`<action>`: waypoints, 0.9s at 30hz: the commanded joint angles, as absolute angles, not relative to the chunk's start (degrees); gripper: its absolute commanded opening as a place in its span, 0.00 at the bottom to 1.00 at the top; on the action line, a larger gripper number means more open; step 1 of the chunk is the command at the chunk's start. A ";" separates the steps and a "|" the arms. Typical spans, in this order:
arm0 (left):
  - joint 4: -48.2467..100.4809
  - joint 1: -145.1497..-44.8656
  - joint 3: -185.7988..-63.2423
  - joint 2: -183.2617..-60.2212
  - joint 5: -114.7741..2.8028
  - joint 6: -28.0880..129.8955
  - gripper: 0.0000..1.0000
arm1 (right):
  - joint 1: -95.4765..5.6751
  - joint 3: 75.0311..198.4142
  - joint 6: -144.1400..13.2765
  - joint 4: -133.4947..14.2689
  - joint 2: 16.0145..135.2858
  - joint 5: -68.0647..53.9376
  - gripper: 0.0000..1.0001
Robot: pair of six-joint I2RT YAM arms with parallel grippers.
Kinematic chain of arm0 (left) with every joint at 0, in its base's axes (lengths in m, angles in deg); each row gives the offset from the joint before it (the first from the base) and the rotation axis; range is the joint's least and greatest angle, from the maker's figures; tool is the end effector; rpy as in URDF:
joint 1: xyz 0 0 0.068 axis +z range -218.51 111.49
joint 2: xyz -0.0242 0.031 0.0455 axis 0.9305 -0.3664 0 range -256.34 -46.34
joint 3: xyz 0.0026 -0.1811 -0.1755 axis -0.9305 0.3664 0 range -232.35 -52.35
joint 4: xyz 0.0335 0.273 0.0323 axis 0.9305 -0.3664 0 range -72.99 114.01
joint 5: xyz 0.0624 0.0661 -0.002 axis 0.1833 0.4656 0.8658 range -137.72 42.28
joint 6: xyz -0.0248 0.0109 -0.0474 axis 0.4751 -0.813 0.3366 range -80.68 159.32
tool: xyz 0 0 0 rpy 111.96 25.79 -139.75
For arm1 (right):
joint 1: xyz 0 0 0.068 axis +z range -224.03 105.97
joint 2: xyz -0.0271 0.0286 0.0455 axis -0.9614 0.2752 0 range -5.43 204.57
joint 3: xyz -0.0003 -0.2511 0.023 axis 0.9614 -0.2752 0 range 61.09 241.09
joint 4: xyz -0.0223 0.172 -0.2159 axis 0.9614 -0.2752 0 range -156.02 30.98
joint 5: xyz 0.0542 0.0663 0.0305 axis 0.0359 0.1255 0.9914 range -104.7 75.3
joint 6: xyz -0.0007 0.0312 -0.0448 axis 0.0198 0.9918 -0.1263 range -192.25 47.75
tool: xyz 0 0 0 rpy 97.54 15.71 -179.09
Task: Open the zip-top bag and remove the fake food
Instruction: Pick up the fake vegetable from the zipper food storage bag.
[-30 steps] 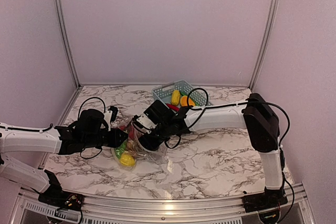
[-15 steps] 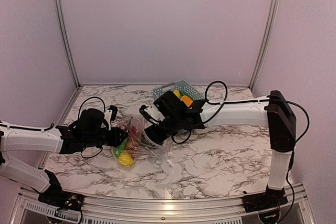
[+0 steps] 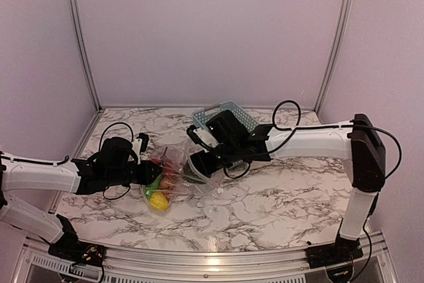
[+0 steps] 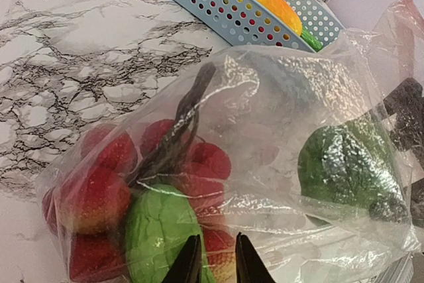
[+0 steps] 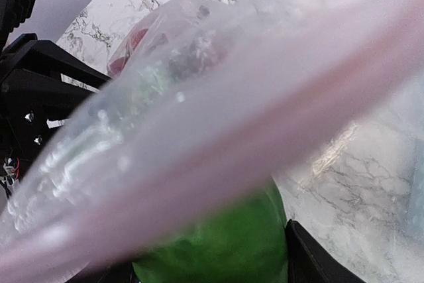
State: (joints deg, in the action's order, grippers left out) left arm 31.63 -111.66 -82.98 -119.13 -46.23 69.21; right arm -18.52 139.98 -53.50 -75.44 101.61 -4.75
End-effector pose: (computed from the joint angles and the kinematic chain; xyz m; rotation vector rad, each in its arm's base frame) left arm 0.2002 -0.1862 0.1515 0.2457 2.2460 -0.6831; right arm 0.2374 0.3567 0.1977 -0.8718 2.3356 0.8024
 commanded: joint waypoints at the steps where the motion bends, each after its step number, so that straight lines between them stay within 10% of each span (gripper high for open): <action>1: 22.51 -110.58 -80.82 -121.62 -43.62 69.50 0.20 | -19.53 139.76 -52.43 -74.82 98.45 -4.91 0.47; 27: 22.38 -110.61 -81.27 -120.82 -44.10 69.11 0.20 | -17.77 136.97 -49.71 -72.71 107.29 -9.32 0.75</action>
